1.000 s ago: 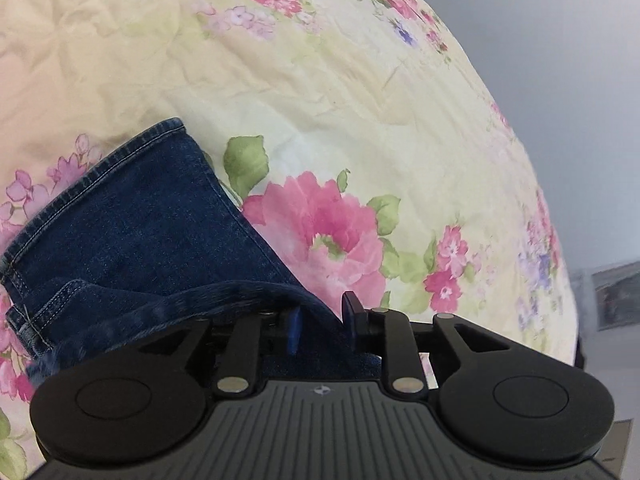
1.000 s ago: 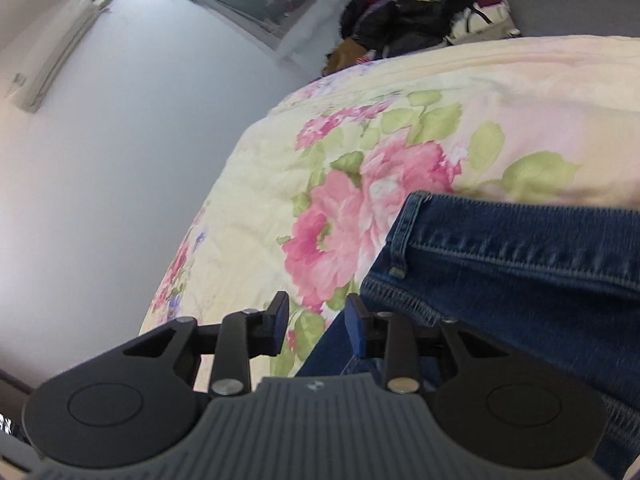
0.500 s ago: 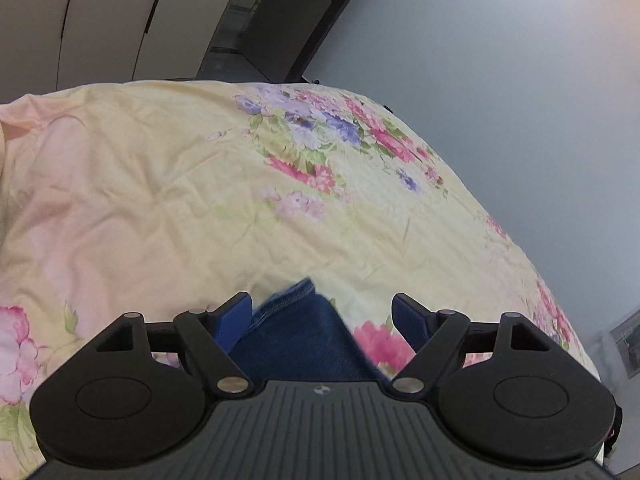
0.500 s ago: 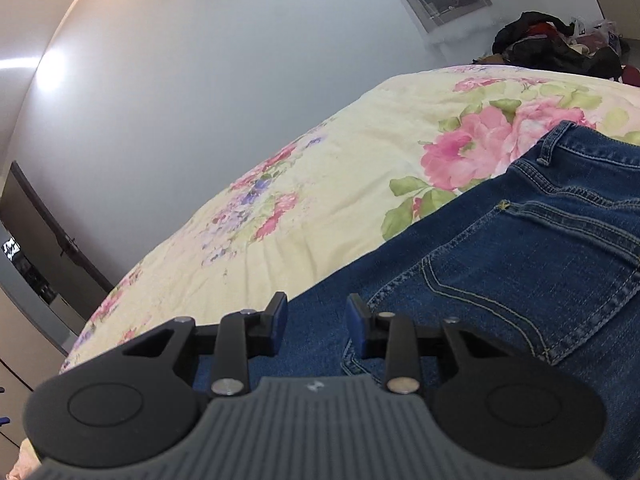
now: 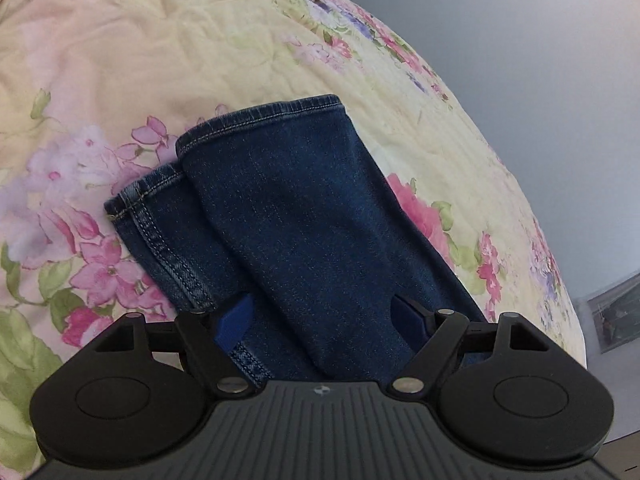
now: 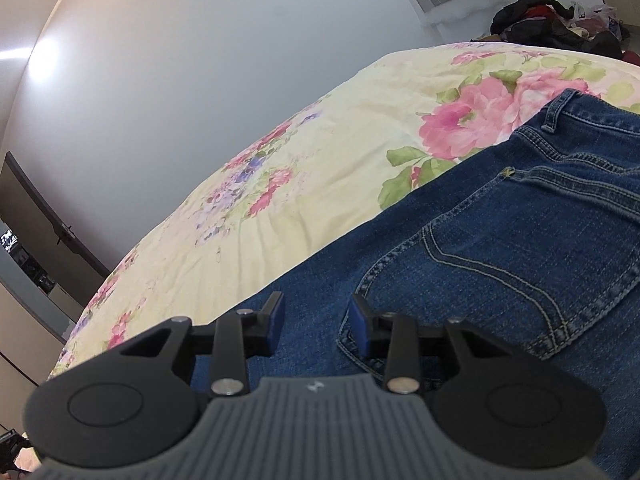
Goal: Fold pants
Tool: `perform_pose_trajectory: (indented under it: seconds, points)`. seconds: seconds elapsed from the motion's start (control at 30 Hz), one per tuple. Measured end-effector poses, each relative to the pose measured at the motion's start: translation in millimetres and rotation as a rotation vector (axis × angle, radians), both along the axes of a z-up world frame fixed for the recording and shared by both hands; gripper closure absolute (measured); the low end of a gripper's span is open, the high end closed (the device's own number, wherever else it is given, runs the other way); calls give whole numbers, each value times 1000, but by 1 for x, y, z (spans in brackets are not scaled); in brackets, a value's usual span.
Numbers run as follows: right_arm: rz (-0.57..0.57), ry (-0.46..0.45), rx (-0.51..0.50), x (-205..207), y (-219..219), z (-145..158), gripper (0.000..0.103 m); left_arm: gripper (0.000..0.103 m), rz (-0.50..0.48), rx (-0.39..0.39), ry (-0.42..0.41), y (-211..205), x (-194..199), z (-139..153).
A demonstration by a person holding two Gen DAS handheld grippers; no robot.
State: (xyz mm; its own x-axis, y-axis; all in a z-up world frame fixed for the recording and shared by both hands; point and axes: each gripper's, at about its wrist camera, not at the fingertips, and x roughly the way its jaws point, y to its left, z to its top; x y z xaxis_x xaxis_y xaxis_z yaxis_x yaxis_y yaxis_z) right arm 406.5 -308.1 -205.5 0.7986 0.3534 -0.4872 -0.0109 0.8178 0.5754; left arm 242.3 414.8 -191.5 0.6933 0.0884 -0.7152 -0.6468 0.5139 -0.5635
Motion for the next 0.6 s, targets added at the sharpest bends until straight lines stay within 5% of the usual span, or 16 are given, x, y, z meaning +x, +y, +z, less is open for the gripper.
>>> perform_pose_trajectory:
  seconds: [0.13, 0.17, 0.23, 0.27, 0.47, 0.6]
  points:
    - [11, 2, 3, 2, 1, -2, 70, 18, 94, -73, 5, 6, 1, -14]
    - [13, 1, 5, 2, 2, -2, 69, 33, 123, -87, -3, 7, -1, -15]
    - [20, 4, 6, 4, 2, -4, 68, 90, 155, -110, -1, 8, -6, -16]
    - [24, 8, 4, 4, 3, -5, 68, 100, 159, -129, -27, 9, -10, -16]
    - [33, 16, 4, 6, 5, -5, 68, 101, 178, -101, -274, -4, -47, 15]
    - [33, 19, 8, 7, 5, -5, 68, 100, 193, -83, -242, -7, -59, 17]
